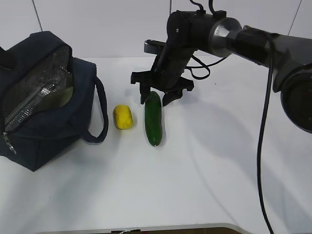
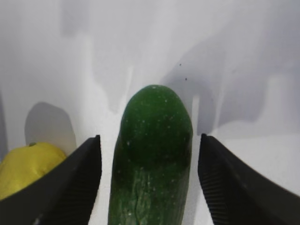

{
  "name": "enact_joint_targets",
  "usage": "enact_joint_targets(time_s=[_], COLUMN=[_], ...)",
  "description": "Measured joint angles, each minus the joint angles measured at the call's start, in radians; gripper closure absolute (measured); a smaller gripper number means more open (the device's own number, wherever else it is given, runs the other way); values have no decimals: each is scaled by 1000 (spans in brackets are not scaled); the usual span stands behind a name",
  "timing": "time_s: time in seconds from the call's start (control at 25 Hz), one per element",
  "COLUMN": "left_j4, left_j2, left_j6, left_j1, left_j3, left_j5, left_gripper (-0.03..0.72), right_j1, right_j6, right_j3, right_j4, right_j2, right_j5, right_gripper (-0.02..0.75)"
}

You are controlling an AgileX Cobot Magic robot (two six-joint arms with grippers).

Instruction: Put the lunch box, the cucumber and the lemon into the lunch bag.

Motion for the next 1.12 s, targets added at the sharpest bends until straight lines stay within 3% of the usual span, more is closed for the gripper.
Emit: enact_joint_targets(time_s=[0.68,0.96,1.12], left_j4=[-2,-4,-5], left_j2=[0,0,0], left_j6=[0,0,0], left_j1=[0,0,0], left_j3=[0,0,0], left_j5=[0,0,0], left_gripper=[701,701,701], right_j1=[0,0,0], right_j6=[-6,-48,-61], right_j3=[-55,-278,-416], right_j4=[13,23,156], right_j2=[27,27,27], right_j5=[78,191,203], right_gripper=[347,353,355])
